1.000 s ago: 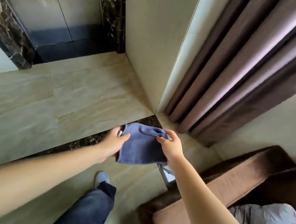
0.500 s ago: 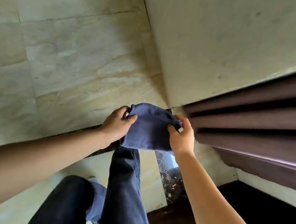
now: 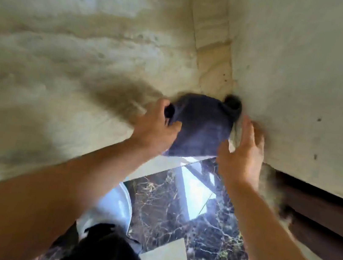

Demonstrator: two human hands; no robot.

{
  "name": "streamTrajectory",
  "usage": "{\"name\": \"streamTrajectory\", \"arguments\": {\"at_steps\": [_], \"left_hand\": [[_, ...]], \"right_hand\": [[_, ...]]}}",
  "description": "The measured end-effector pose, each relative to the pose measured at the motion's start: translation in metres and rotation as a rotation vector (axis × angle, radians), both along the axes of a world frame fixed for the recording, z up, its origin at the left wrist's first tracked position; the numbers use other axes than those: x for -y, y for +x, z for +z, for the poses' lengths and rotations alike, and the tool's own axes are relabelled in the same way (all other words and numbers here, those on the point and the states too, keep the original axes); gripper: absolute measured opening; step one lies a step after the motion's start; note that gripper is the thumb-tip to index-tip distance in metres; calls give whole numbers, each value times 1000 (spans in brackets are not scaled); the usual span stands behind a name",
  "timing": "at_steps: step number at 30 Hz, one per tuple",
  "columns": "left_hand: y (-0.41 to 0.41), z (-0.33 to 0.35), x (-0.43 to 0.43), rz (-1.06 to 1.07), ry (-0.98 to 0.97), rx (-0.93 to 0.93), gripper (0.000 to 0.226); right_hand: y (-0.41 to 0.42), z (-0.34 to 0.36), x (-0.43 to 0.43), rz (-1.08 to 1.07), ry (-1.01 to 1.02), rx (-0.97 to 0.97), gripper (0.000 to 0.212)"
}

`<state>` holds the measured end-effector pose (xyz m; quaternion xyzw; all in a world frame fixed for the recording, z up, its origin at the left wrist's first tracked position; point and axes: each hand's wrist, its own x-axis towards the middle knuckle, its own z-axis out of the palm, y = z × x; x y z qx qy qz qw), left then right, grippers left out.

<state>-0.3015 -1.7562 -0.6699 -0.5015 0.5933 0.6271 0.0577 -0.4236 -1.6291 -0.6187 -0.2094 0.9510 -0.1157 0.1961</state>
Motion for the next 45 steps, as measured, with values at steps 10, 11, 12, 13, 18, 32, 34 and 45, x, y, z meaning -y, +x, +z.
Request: {"name": "streamTrajectory", "arguments": {"at_steps": [10,11,12,13,18,32,34,45], "left_hand": [[-18,-30,161,-460,-971,15,61],[-25,-37,194,-441,-1004,109,69],[-31,-44,223,-402,-990,213,74],[-34,-53,250,-371,-978,315,78],[-36,-69,274,-360,-1022,406,89],[-38,-60,280,-347,-867,383,91],[-38,-61,281,-353,-879,391,90],[-41,-47,286,-462,-834,454,92]], "right_hand": [[7,-99,113,175,186,-144,84],[-12,-102,141,178,160,-191,82],[-29,-104,170,204,128,-234,80],[-44,-108,205,238,110,-244,78],[-97,-116,337,399,93,-286,73],[14,-104,178,358,270,-165,84],[-27,-108,255,402,153,-230,76],[-142,-116,525,405,103,-252,68]]}}
